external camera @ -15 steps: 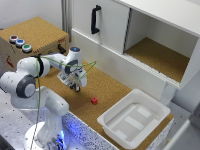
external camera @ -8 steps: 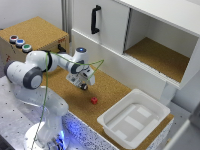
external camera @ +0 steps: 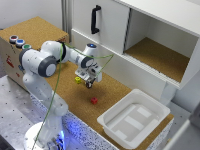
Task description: Place the purple object on the table
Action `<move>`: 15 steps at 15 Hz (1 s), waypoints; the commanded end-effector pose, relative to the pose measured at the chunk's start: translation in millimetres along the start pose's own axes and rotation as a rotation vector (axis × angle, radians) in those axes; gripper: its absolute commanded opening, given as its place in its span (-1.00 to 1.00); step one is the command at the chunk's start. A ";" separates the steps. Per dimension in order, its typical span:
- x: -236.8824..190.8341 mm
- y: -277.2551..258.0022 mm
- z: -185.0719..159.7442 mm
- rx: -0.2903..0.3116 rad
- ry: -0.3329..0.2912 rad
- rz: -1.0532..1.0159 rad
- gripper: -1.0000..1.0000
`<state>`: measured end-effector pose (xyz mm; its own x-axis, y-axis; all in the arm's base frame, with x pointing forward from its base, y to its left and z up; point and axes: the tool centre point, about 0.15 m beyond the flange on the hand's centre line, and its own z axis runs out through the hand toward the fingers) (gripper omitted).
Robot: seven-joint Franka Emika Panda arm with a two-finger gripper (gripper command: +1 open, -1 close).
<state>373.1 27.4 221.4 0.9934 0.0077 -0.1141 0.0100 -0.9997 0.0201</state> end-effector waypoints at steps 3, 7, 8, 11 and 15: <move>-7.7 -5.6 -22.1 -0.081 0.014 0.092 1.00; -14.0 -3.5 -55.2 -0.071 0.128 0.118 1.00; -20.0 -1.3 -61.2 -0.067 0.144 0.109 1.00; -62.3 18.8 -59.8 -0.043 0.108 0.074 1.00; -89.9 28.5 -56.8 -0.035 0.067 0.085 1.00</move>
<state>336.7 17.5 280.6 0.9909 -0.0841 -0.1049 -0.0774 -0.9947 0.0671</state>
